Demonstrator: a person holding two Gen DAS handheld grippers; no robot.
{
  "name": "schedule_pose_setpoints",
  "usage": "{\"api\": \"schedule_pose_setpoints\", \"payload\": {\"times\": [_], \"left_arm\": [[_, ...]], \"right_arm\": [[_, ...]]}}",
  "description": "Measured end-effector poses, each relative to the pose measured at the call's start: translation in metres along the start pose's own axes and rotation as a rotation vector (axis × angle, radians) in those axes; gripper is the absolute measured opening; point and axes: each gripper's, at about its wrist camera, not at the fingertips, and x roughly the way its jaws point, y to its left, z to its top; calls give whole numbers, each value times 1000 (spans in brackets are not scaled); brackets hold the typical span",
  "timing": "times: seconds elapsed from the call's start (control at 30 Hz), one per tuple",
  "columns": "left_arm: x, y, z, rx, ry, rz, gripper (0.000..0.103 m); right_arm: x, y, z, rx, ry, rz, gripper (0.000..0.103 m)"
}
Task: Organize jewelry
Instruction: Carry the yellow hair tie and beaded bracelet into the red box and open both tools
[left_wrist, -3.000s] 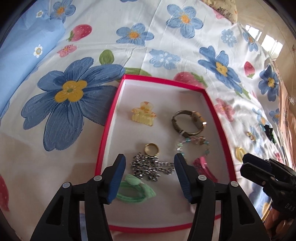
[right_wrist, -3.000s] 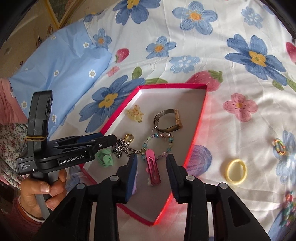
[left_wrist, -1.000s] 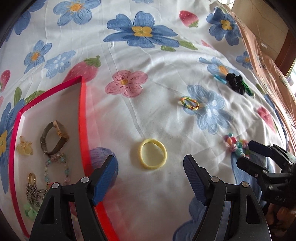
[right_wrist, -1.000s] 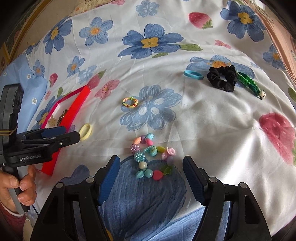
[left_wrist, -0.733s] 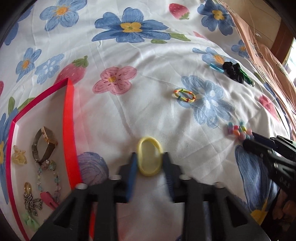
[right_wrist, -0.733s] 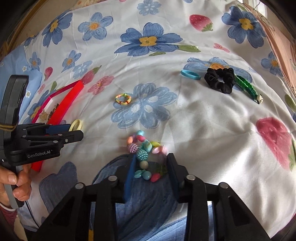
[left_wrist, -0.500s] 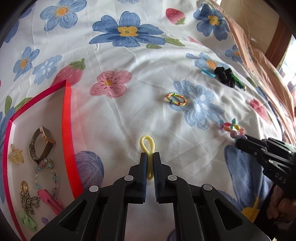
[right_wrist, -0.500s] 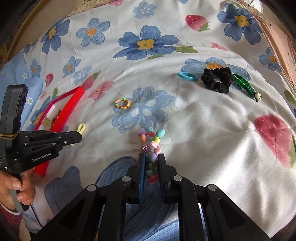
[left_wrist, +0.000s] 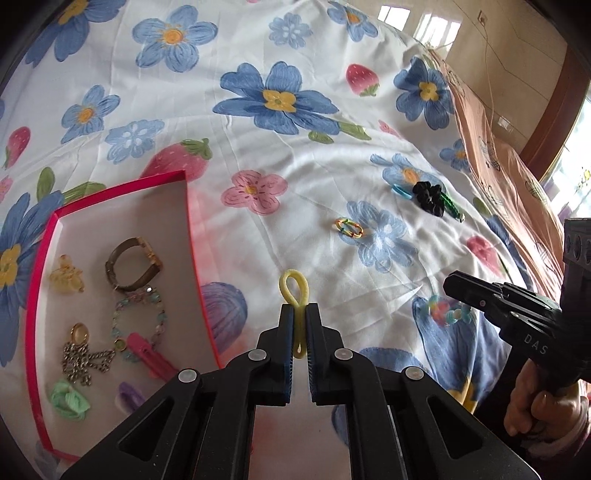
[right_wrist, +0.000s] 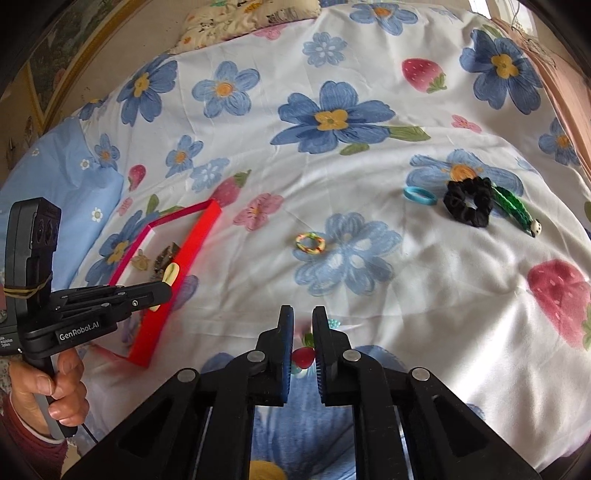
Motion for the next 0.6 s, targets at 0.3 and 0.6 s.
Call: {"api": "schedule_pose_setpoints", "payload": {"times": [0.3, 0.6], "left_arm": [[-33, 16, -13, -44, -34, 0, 5], [-59, 36, -23, -80, -66, 15, 5]], "right_arm": [[-5, 26, 6, -49, -20, 25, 10], [-5, 56, 16, -98, -29, 69, 10]]}}
